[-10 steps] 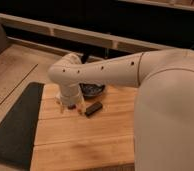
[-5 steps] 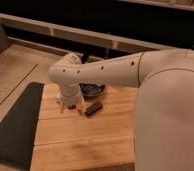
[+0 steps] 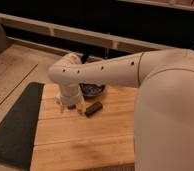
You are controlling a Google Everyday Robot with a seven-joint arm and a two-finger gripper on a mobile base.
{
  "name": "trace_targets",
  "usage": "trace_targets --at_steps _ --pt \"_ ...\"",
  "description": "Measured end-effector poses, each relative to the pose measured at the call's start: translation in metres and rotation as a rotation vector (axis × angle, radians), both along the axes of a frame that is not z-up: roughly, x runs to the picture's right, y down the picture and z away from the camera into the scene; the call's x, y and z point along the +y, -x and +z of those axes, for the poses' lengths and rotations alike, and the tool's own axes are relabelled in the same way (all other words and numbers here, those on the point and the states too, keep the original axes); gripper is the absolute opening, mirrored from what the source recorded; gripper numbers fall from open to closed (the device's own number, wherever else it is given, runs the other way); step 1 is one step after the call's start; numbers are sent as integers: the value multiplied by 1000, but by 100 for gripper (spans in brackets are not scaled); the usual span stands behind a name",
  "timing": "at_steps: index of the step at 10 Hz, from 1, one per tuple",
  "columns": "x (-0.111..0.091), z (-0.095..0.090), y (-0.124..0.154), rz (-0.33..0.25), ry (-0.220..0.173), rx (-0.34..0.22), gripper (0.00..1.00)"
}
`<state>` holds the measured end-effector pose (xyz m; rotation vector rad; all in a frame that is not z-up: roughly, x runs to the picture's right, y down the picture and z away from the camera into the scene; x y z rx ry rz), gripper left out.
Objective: Place the eraser in the ceramic cup
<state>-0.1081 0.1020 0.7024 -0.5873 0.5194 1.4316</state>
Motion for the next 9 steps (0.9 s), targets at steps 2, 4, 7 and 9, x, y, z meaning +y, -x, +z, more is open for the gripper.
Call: trace_targets --at_steps 2,4,7,9 --pt "-18 3 -7 -11 -72 2 65" --pt "-61 2 -28 4 -221 11 65" --pt "-109 -12 -61 37 -392 38 65" --pt "-108 -11 -60 33 -392 39 65"
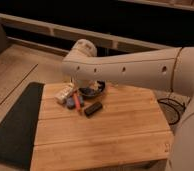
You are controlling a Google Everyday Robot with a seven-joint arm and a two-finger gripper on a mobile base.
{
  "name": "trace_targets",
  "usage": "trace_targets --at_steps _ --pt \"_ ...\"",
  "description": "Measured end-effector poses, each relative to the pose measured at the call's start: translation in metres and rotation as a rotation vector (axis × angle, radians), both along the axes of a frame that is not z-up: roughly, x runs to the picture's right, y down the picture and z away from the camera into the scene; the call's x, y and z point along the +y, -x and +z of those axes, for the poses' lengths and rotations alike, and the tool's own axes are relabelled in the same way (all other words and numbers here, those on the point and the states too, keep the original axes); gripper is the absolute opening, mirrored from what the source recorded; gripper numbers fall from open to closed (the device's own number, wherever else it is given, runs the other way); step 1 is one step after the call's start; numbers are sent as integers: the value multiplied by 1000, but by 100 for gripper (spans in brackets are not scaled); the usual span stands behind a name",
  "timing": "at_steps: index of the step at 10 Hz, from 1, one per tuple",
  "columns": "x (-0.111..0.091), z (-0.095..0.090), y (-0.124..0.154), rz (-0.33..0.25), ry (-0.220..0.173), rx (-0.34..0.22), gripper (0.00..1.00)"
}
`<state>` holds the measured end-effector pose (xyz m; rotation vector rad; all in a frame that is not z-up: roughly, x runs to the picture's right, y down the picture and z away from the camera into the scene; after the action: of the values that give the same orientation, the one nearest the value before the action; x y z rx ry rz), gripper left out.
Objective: Place the eraser in the ceramic cup
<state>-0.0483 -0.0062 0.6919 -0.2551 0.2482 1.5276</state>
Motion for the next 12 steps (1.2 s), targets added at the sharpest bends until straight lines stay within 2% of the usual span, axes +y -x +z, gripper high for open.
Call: trace_targets --at_steps 1,2,4,7,8,9,12 --pt "2 5 -5 15 2 6 65" --pt "11 21 -33 76 15 46 65" --pt "21 49 -86 233 14 94 65" --pt "41 88 -124 422 19 87 65" --pt "50 99 -135 466 28 84 65" --pt "54 105 -141 487 31 84 65" --pt "53 105 -137 489 31 78 65"
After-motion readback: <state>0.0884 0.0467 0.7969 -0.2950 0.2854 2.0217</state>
